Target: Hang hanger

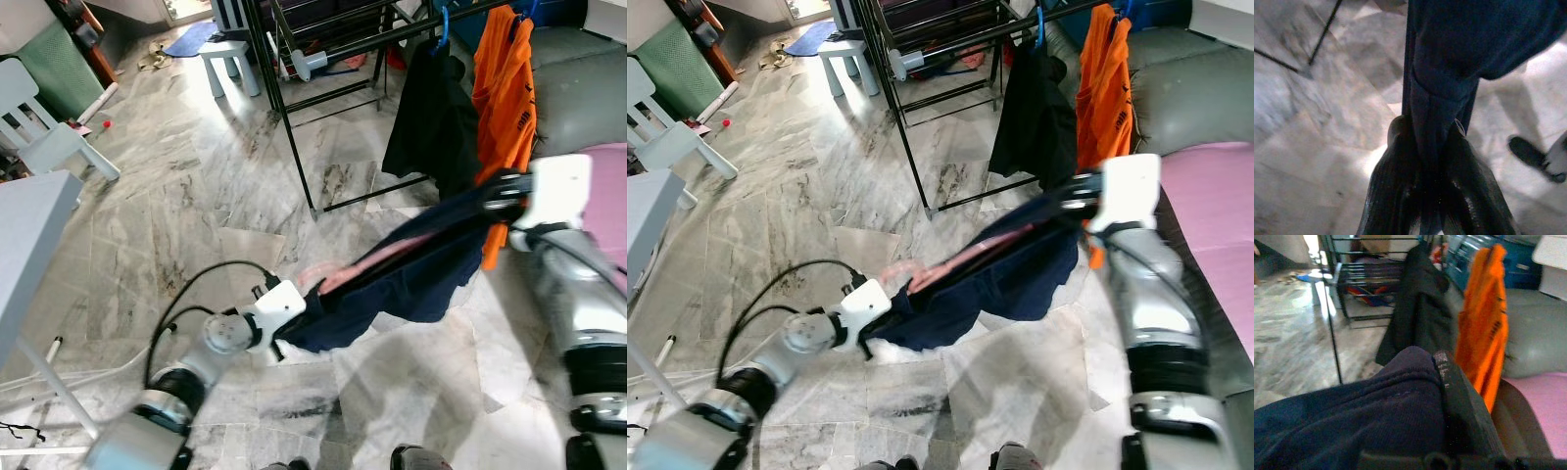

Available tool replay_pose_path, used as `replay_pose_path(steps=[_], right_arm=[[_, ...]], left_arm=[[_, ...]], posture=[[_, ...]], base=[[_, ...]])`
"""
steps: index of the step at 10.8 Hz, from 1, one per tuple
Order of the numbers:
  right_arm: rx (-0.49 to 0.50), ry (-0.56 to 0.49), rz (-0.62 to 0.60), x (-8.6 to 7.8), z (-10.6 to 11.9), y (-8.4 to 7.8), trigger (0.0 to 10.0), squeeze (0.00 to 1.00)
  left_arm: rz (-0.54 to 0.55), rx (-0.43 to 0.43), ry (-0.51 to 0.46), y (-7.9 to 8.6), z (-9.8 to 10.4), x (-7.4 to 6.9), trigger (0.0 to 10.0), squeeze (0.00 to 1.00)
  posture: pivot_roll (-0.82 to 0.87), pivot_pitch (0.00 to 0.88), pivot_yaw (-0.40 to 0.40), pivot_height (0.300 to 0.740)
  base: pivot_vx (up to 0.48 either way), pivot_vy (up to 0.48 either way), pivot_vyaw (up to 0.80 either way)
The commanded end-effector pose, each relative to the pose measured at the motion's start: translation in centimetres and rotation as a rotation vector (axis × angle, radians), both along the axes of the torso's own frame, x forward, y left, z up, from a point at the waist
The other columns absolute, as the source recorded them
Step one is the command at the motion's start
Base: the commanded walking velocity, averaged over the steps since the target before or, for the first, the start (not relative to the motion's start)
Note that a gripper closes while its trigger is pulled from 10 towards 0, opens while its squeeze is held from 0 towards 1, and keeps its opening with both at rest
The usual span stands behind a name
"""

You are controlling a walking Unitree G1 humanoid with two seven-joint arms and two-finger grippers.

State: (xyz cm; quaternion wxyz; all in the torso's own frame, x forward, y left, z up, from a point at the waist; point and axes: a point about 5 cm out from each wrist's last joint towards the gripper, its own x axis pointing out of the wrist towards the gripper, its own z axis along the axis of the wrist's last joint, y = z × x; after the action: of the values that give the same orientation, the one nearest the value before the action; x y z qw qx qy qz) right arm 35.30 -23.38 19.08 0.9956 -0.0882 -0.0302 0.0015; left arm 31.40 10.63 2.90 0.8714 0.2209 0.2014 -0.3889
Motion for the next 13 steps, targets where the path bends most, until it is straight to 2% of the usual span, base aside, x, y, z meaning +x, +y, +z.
replay_pose_path(steps=[1, 2, 3, 5, 6, 7, 8, 9, 10, 12, 13], right_arm=[[-0.01, -0.112, -0.022, -0.2, 2.2, 0.1, 0.0, 0.0], [-0.004, -0.095, 0.051, -0.3, 1.3, 2.6, 0.0, 0.0], [-0.007, -0.079, 0.106, -0.5, 0.6, 4.2, 0.0, 0.0], [0.019, -0.015, 0.238, -1.7, -1.8, 7.6, 0.0, 0.0], [0.029, 0.051, 0.334, -2.6, -3.4, 9.3, 0.0, 0.0], [0.016, 0.1, 0.403, -3.4, -4.7, 10.3, 0.0, 0.0], [-0.004, 0.207, 0.472, -4.8, -6.9, 10.7, 0.0, 0.0], [-0.022, 0.284, 0.494, -5.9, -8.6, 10.6, 0.0, 0.0], [-0.071, 0.364, 0.503, -7.4, -10.8, 10.2, 0.0, 0.0], [-0.106, 0.48, 0.511, -9.7, -13.8, 9.7, 0.0, 0.0], [-0.142, 0.519, 0.508, -10.3, -14.9, 9.6, 10.0, 0.0]], left_arm=[[0.14, 0.049, 0.142, 3.0, -2.6, -1.6, 0.0, 0.0], [0.181, -0.005, 0.148, 1.7, -2.5, -1.4, 0.0, 0.0], [0.215, -0.049, 0.161, 0.7, -2.4, -1.2, 0.0, 0.0], [0.266, -0.105, 0.177, -0.7, -1.9, -0.8, 0.0, 0.0], [0.255, -0.113, 0.182, -1.2, -1.8, -0.7, 0.0, 0.0], [0.26, -0.116, 0.178, -1.4, -1.6, -0.6, 0.0, 0.0], [0.31, -0.158, 0.191, -1.5, -1.3, -0.2, 0.0, 0.0], [0.333, -0.165, 0.185, -1.3, -1.1, 0.1, 0.0, 0.0], [0.359, -0.168, 0.173, -0.9, -0.9, 0.3, 0.0, 0.0], [0.415, -0.193, 0.175, -0.2, -0.7, 0.7, 0.0, 0.0], [0.429, -0.217, 0.185, -0.3, -0.5, 0.8, 0.0, 0.0]], posture=[[-0.18, 0.122, 0.168, 0.74], [-0.18, 0.119, 0.17, 0.74], [-0.18, 0.117, 0.17, 0.74], [-0.18, 0.111, 0.172, 0.74], [-0.18, 0.107, 0.172, 0.74], [-0.18, 0.104, 0.173, 0.74], [-0.18, 0.1, 0.171, 0.74], [-0.18, 0.096, 0.169, 0.74], [-0.18, 0.093, 0.168, 0.74], [-0.18, 0.087, 0.17, 0.74], [-0.18, 0.084, 0.17, 0.74]], base=[[0.0, 0.0, 0.0], [0.0, 0.0, 0.0], [0.0, 0.0, 0.0], [0.0, 0.0, 0.0], [0.0, 0.0, 0.0], [0.0, 0.0, 0.0], [0.0, 0.0, 0.0], [0.0, 0.0, 0.0], [0.0, 0.0, 0.0], [0.0, 0.0, 0.0], [0.0, 0.0, 0.0]])
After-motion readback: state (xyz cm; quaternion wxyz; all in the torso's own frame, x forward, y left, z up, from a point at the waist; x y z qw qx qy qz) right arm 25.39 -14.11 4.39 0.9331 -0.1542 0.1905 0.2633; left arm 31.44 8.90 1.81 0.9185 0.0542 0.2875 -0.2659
